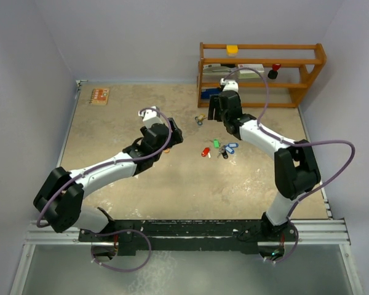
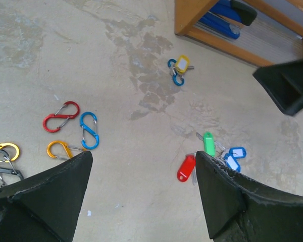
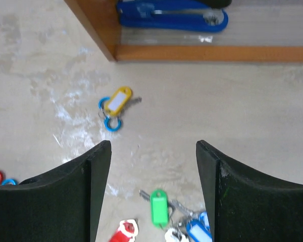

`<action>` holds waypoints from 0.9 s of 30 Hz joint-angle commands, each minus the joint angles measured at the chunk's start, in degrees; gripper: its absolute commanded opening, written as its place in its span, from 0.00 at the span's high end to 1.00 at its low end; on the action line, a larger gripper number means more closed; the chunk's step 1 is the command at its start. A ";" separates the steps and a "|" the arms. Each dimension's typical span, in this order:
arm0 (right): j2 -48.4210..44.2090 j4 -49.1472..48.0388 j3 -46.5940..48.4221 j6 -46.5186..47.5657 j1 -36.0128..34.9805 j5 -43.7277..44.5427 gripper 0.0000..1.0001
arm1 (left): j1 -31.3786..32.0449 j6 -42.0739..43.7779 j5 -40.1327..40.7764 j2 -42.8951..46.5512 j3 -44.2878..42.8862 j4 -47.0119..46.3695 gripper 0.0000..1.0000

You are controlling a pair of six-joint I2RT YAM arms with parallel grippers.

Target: Put the keys on the keyring

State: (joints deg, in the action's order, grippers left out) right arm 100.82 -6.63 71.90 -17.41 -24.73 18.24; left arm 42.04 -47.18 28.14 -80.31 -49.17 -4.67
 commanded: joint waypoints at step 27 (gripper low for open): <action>-6.57 19.98 -7.32 -6.30 -6.53 -4.90 0.44 | -2.32 0.26 -1.33 -2.53 0.70 -0.20 0.22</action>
State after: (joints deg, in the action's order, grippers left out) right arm 96.36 13.28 64.51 -22.39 -30.76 13.74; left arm 40.12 -46.96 27.57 -83.07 -48.84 -2.11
